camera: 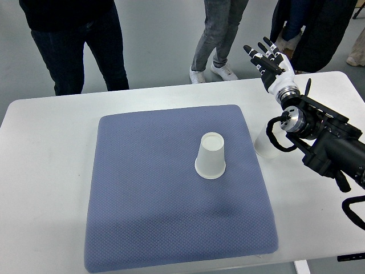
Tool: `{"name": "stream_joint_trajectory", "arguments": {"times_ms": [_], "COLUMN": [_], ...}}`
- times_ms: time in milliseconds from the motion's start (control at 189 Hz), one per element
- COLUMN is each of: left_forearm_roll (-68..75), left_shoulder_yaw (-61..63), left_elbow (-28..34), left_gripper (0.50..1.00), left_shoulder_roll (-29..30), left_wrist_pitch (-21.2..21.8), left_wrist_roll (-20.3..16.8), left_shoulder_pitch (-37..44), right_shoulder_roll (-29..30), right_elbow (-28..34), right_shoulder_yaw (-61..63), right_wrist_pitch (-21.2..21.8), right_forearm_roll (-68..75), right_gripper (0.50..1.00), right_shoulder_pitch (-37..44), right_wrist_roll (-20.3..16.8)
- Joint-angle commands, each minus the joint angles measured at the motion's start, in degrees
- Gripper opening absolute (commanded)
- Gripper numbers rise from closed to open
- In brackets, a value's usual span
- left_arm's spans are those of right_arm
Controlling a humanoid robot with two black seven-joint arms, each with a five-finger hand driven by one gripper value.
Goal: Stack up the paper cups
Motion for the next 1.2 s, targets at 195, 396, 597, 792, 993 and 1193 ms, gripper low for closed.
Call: {"name": "stream_joint_trajectory", "arguments": {"times_ms": [195, 396, 597, 792, 993, 1193], "left_forearm_roll": [-0.1, -0.1, -0.1, -0.1, -0.1, -0.1], "left_shoulder_yaw": [-0.1, -0.1, -0.2, -0.2, -0.2, -0.2], "left_elbow": [0.0, 0.4, 0.3, 0.3, 0.3, 0.3], "left_gripper": [1.000, 1.000, 1.000, 1.000, 1.000, 1.000], "left_shoulder_roll": [0.0, 0.0, 0.0, 0.0, 0.0, 0.0], "left_wrist_pitch": [0.0, 0.1, 0.1, 0.1, 0.1, 0.1], "left_wrist_roll": [0.0, 0.1, 0.1, 0.0, 0.1, 0.1], "left_shoulder_pitch": [0.0, 0.5, 0.4, 0.4, 0.4, 0.4], "right_shoulder_roll": [0.1, 0.2, 0.3, 0.3, 0.2, 0.2], "right_elbow": [0.0, 0.0, 0.0, 0.0, 0.0, 0.0], "right_shoulder_yaw": [0.0, -0.1, 0.0, 0.0, -0.1, 0.0], "right_wrist_pitch": [-0.1, 0.0, -0.1, -0.2, -0.3, -0.5], "right_forearm_roll": [0.0, 0.0, 0.1, 0.0, 0.0, 0.0], "right_gripper": [0.913, 0.913, 0.913, 0.913, 0.913, 0.913], "right_shoulder_pitch": [0.0, -0.1, -0.1, -0.1, -0.1, 0.5], "right_wrist_roll": [0.0, 0.0, 0.0, 0.0, 0.0, 0.0]}}
